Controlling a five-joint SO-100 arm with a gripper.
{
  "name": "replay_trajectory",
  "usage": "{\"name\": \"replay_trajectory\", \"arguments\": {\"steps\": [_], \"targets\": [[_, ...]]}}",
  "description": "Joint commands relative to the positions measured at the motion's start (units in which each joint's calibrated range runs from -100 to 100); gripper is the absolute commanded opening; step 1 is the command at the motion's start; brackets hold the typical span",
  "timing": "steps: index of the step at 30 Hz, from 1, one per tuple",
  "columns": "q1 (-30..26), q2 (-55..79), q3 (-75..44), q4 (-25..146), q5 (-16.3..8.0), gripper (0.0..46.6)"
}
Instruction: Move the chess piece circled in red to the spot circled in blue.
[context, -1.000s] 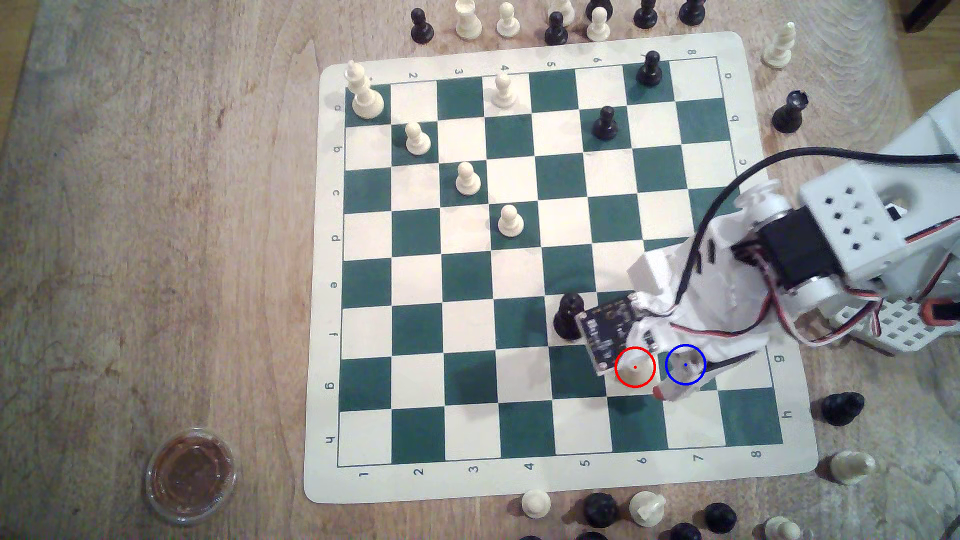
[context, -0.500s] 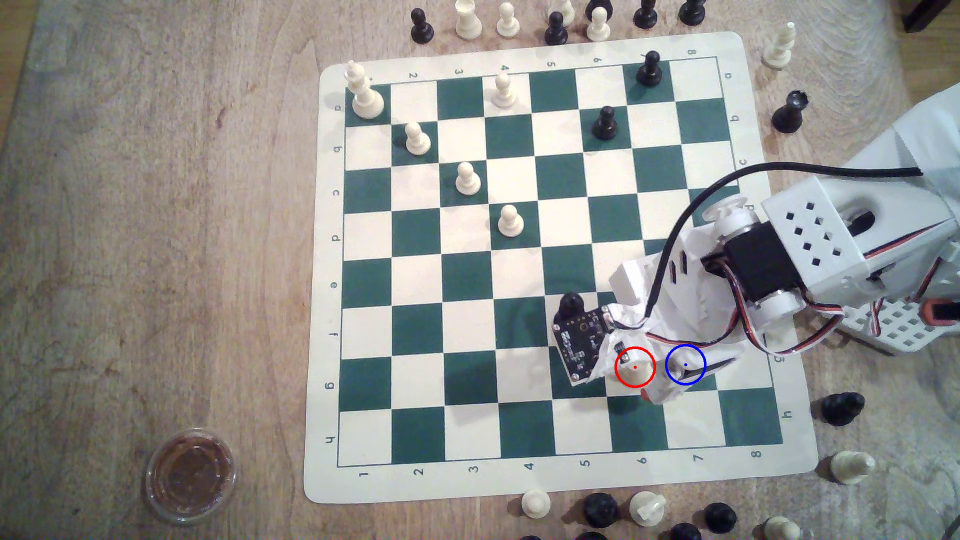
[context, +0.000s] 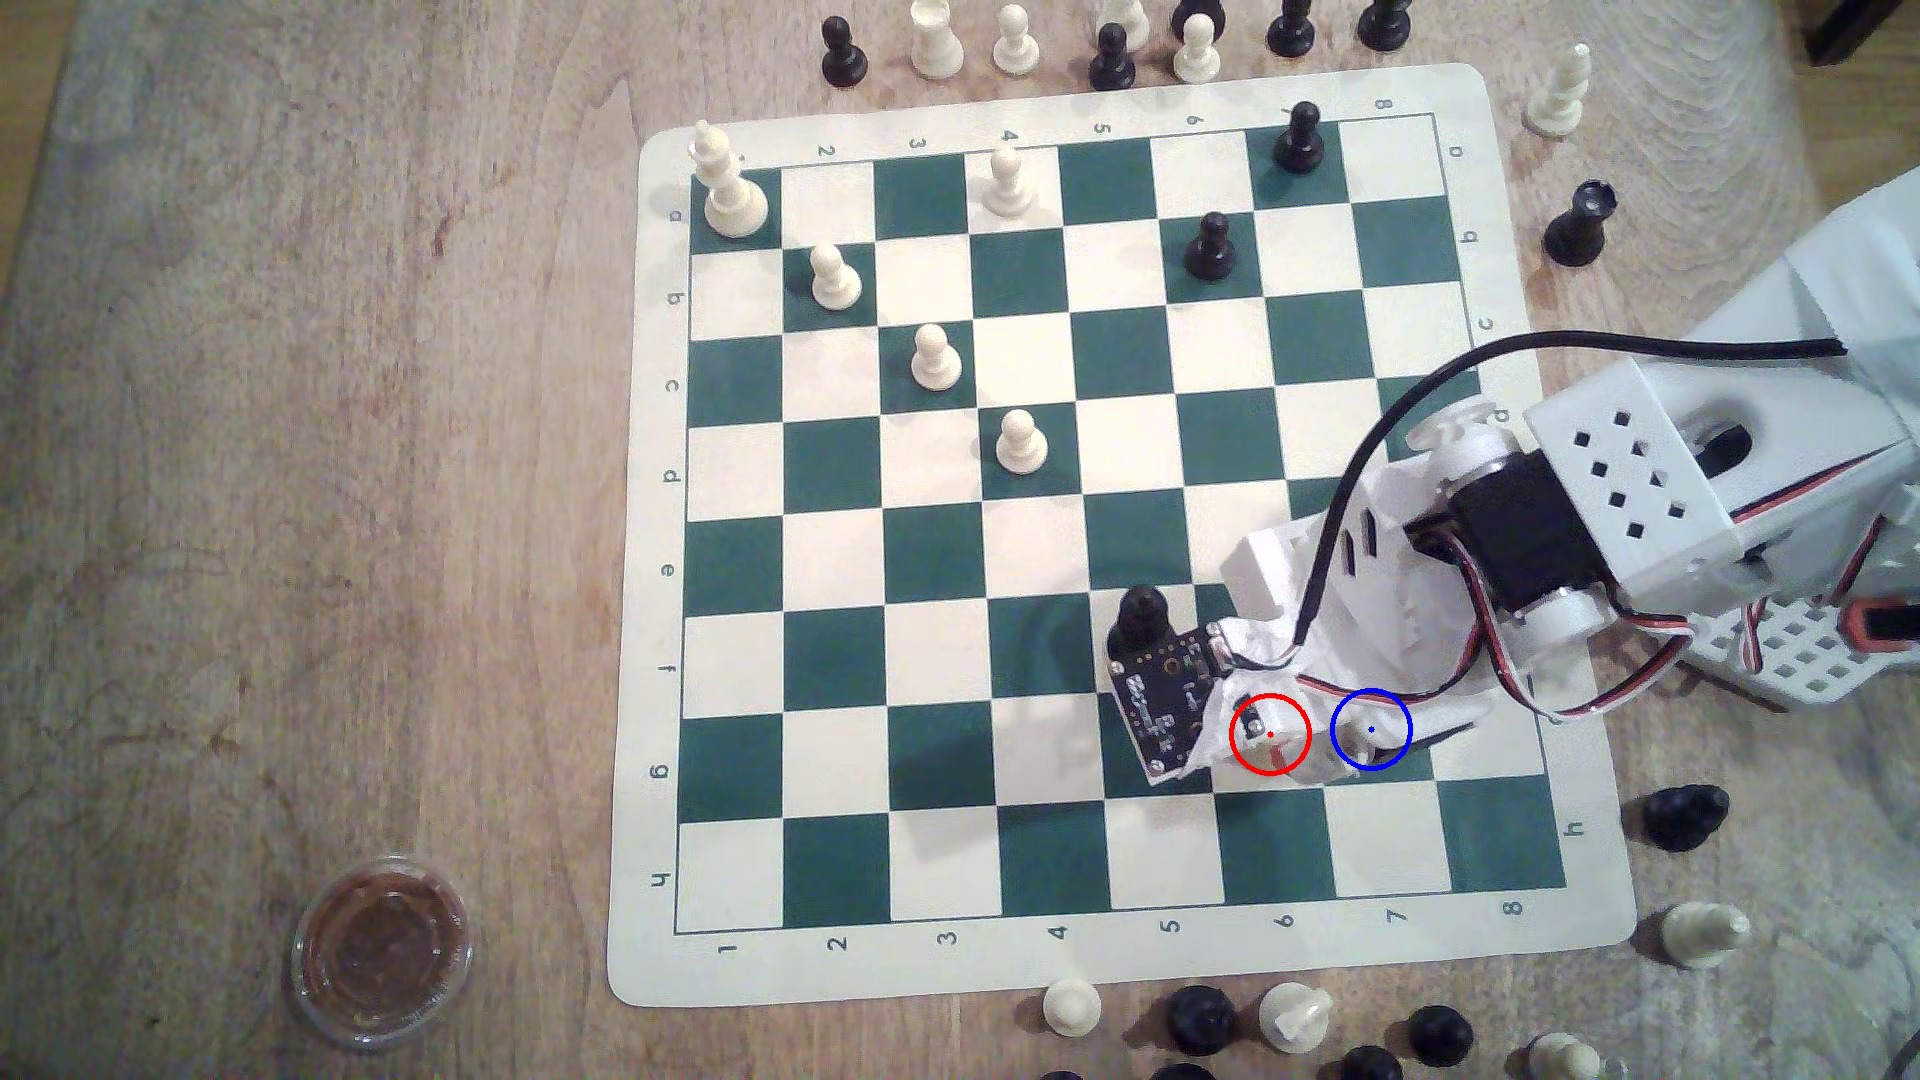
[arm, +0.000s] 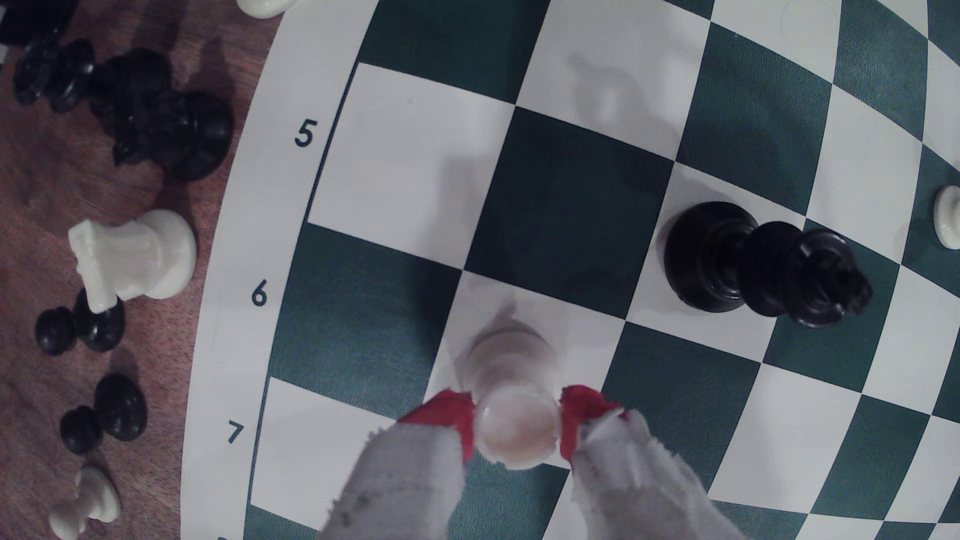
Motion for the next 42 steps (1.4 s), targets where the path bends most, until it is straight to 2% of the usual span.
{"name": "replay_trajectory", "arguments": {"steps": [1, 9, 14, 21, 36, 42], "targets": [[-0.3, -1.8, -4.8, 0.2, 0.0, 4.5], [1.6, -12.6, -6.0, 3.7, 0.0, 3.1], [1.5, -21.9, -2.8, 9.8, -0.4, 3.0], [-2.5, -31.4, 4.2, 14.4, -0.8, 3.0], [-4.3, -36.9, 17.6, 12.3, -0.8, 3.0], [-4.2, -36.4, 17.1, 11.7, -0.8, 3.0]]}}
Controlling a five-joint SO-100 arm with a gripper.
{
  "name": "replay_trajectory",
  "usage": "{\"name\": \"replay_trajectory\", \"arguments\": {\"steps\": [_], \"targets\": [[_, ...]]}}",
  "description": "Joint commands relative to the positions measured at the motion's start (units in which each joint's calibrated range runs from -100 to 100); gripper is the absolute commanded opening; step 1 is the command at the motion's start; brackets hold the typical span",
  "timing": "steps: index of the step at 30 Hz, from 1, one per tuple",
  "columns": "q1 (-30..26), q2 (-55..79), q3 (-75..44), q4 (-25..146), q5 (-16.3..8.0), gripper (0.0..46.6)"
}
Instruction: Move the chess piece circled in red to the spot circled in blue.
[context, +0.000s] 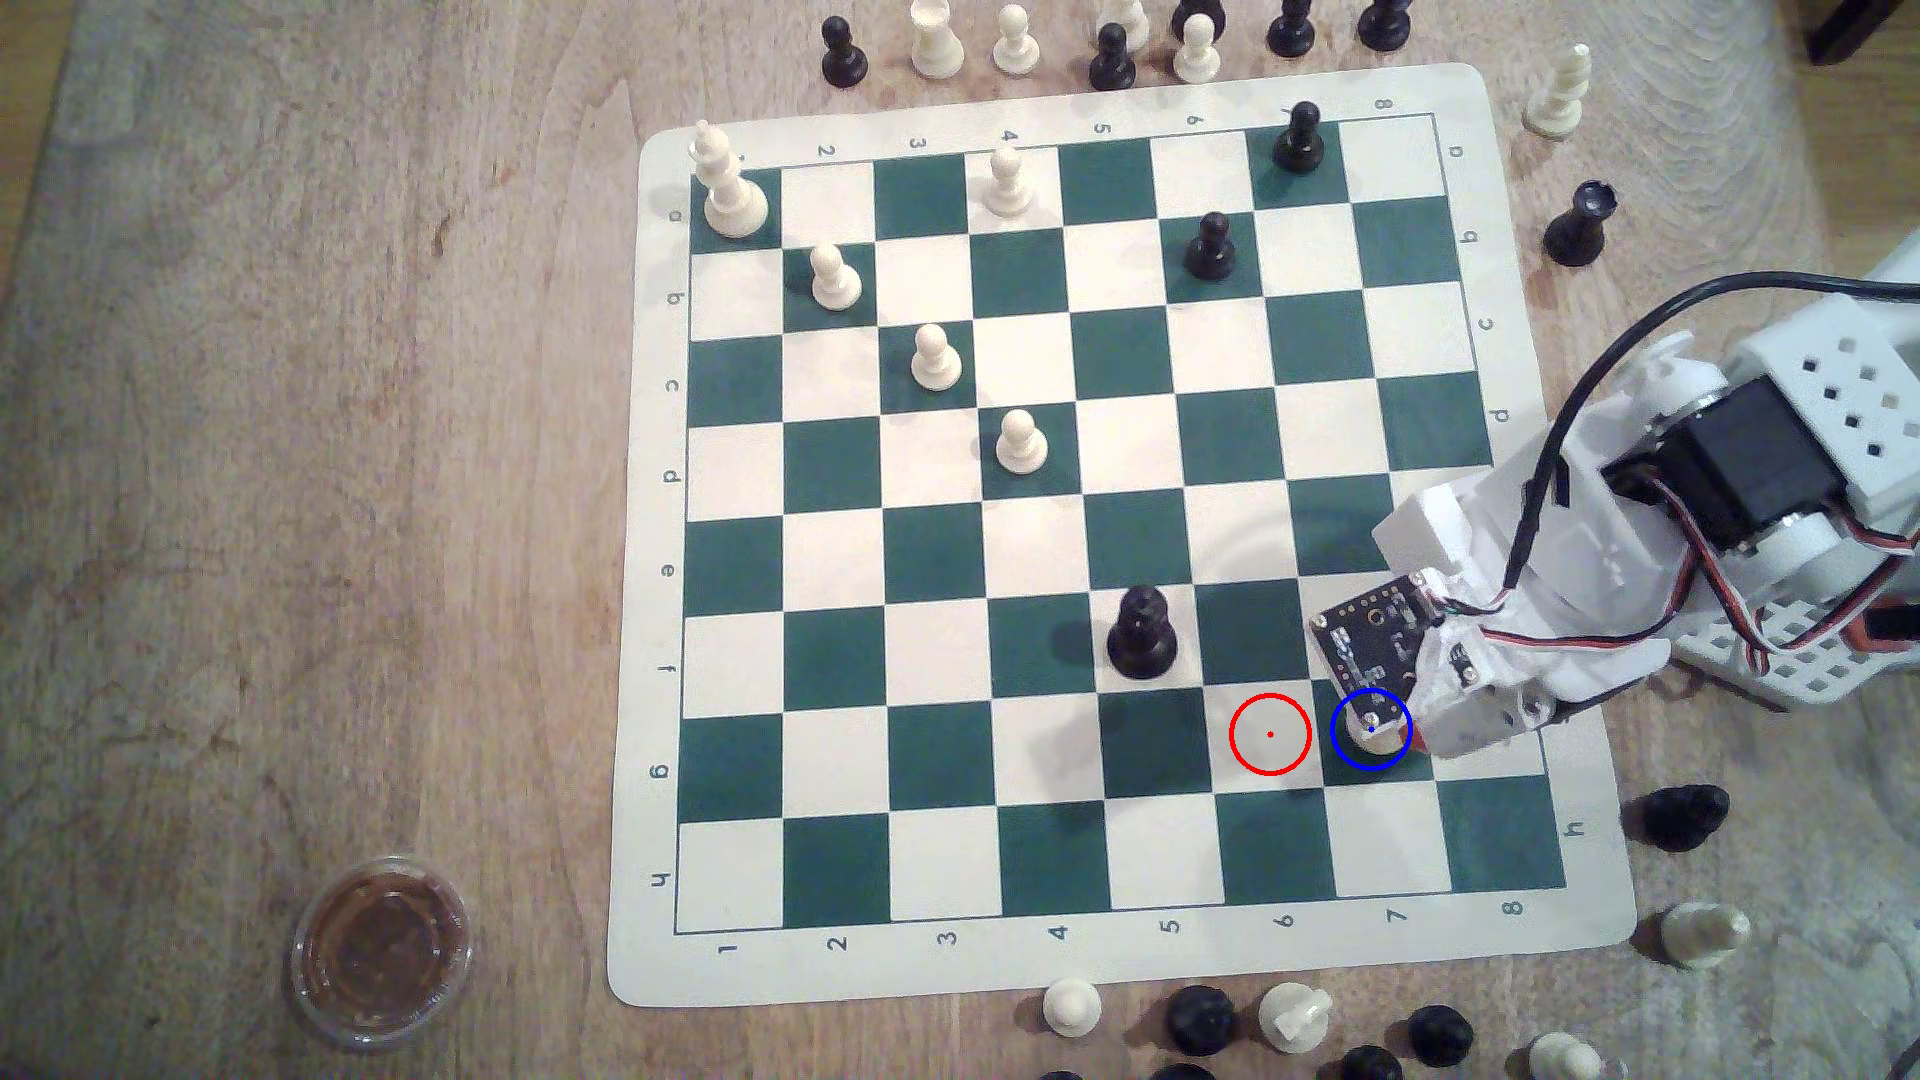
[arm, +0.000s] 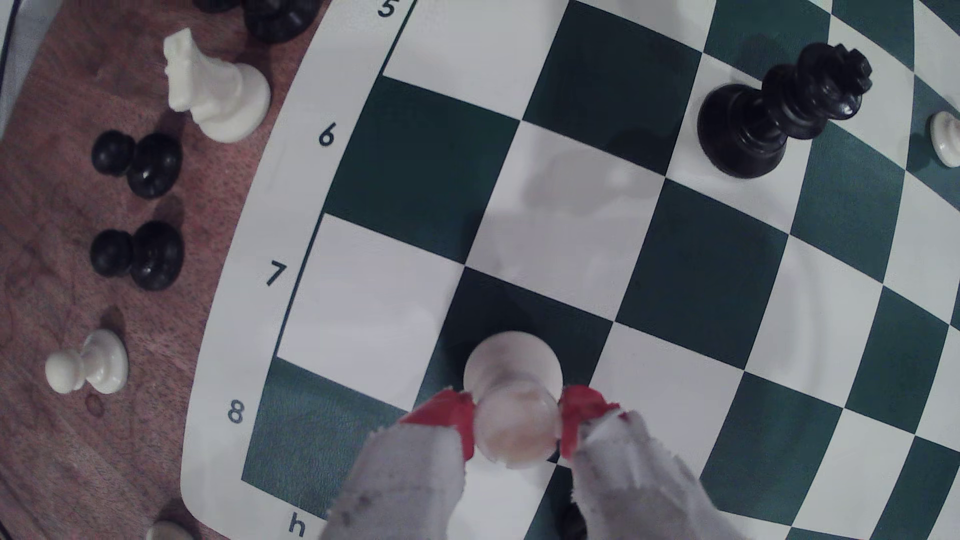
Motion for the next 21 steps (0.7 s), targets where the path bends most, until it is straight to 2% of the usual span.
{"name": "replay_trajectory", "arguments": {"steps": [1, 11, 21], "targets": [[-0.5, 0.1, -2.1, -1.3, 0.0, 3.0], [-0.4, 5.5, -2.0, -4.3, 0.4, 3.0], [0.9, 8.2, -2.2, -5.2, 0.7, 5.2]]}}
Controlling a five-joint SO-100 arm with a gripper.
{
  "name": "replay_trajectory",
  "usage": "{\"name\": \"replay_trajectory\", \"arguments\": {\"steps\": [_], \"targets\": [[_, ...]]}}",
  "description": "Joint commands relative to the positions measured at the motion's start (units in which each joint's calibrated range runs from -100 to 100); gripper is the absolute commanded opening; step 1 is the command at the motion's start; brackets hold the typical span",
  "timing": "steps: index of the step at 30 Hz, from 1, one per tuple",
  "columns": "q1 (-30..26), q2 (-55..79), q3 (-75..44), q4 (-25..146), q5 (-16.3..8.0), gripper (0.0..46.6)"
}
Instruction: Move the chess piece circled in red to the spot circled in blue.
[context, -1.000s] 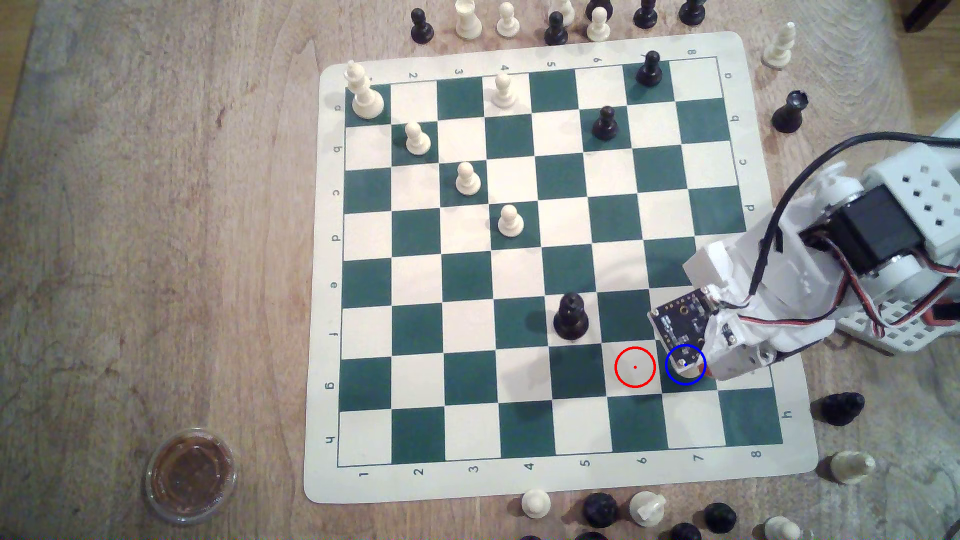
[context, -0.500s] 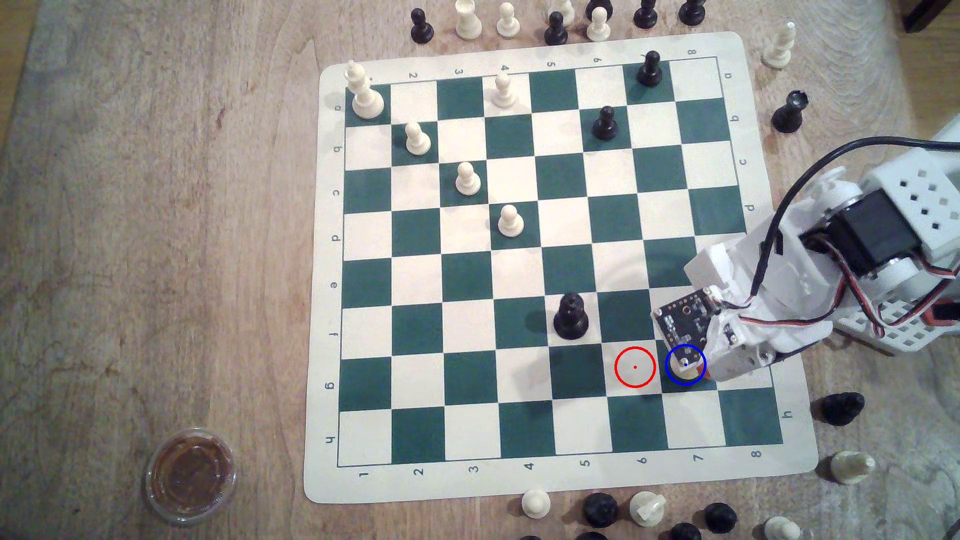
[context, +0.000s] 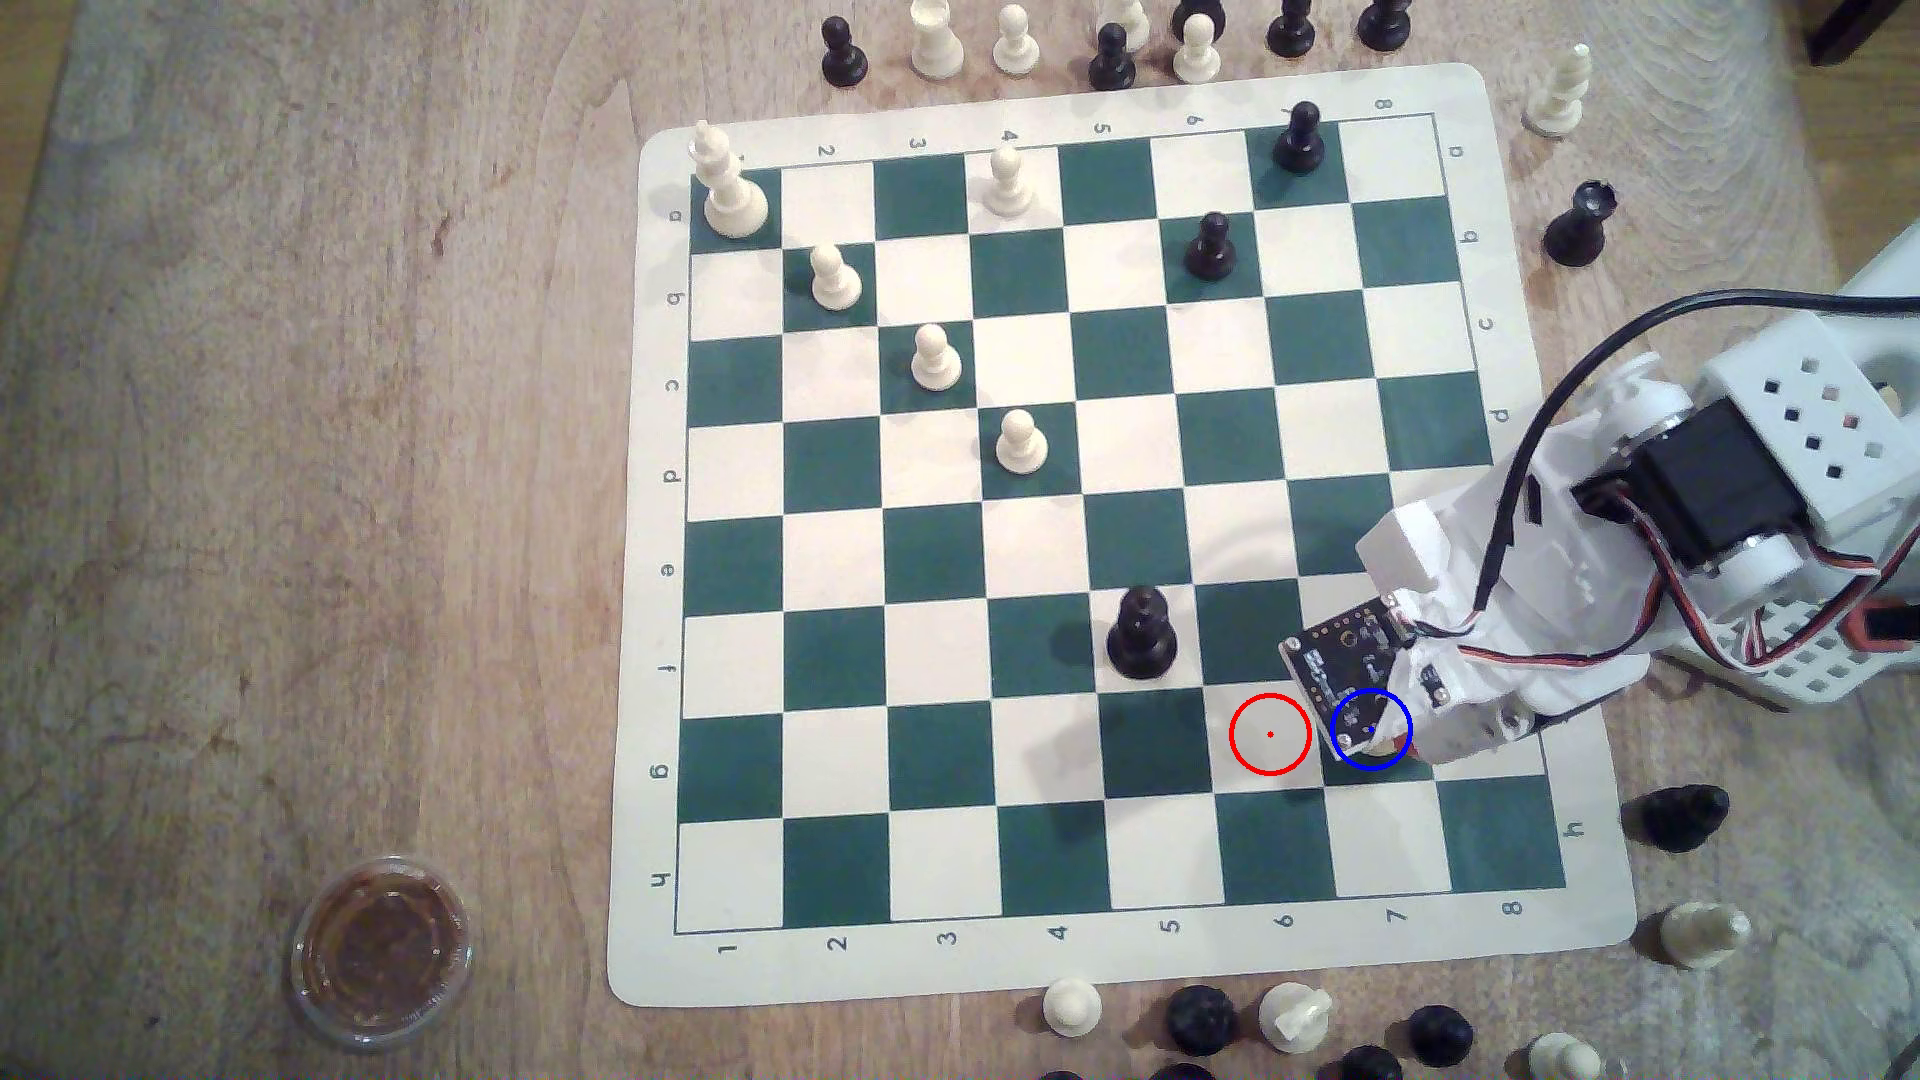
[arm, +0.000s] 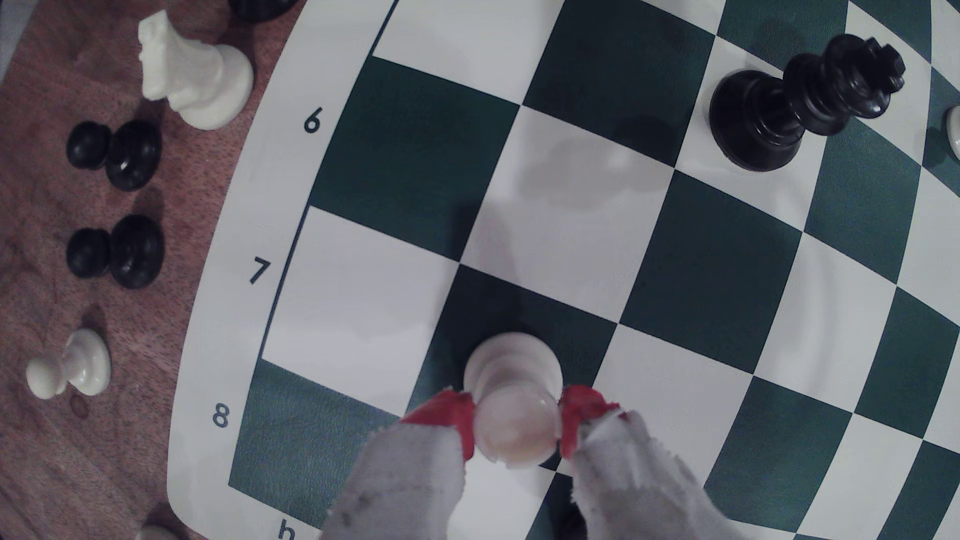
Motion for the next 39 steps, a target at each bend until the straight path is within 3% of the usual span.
{"name": "replay_trajectory", "arguments": {"steps": [1, 3, 5, 8, 17, 25, 29, 31, 34, 39], "targets": [[0.6, 1.4, -2.4, -1.2, 0.4, 5.5], [0.6, 1.5, -2.5, -1.2, 0.4, 7.7], [0.5, 1.6, -2.5, -1.2, 0.4, 16.7], [1.2, 0.9, -2.9, -0.5, 0.2, 20.5], [3.2, -1.4, -12.5, 9.5, 0.2, 23.7], [3.4, -8.0, -20.5, 22.7, -0.1, 23.9], [5.9, -16.1, -21.0, 29.5, 0.0, 23.4], [8.4, -21.2, -20.3, 31.0, 0.0, 20.2], [10.9, -25.3, -19.8, 31.1, 0.6, 20.2], [17.5, -31.6, -18.1, 31.9, 1.8, 9.8]]}}
